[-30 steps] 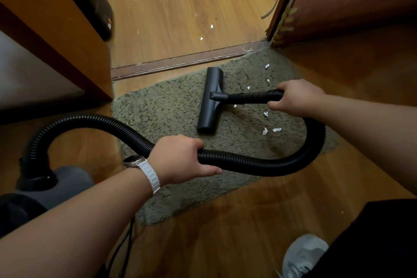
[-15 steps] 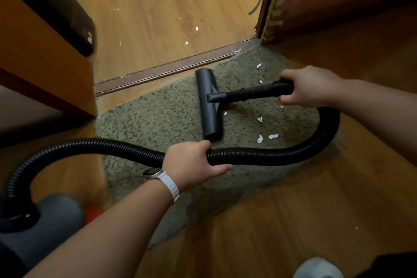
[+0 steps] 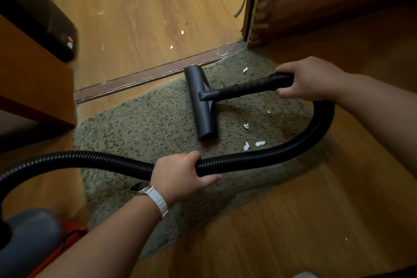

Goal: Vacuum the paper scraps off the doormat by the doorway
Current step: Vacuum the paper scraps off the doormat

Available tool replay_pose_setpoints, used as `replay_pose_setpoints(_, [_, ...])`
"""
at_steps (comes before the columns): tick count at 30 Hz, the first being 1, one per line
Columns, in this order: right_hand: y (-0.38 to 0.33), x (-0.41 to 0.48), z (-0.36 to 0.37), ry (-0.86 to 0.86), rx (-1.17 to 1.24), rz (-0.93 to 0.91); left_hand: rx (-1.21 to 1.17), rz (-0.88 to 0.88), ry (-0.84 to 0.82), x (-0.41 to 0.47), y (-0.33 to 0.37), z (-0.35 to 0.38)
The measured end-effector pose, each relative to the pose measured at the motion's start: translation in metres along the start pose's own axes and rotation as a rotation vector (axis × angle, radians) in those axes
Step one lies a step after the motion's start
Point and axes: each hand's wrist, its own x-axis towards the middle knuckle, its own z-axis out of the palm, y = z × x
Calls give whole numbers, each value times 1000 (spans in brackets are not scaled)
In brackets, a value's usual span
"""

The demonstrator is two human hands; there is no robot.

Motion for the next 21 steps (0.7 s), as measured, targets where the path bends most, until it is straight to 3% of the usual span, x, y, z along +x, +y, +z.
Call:
replay_pose_setpoints(14, [31,12,8,49,65,126,-43,-14,-17,18,22,-11])
replay_pose_setpoints(21, [11,12,11,-26,52,31,-22,0,-17,15,20,-10])
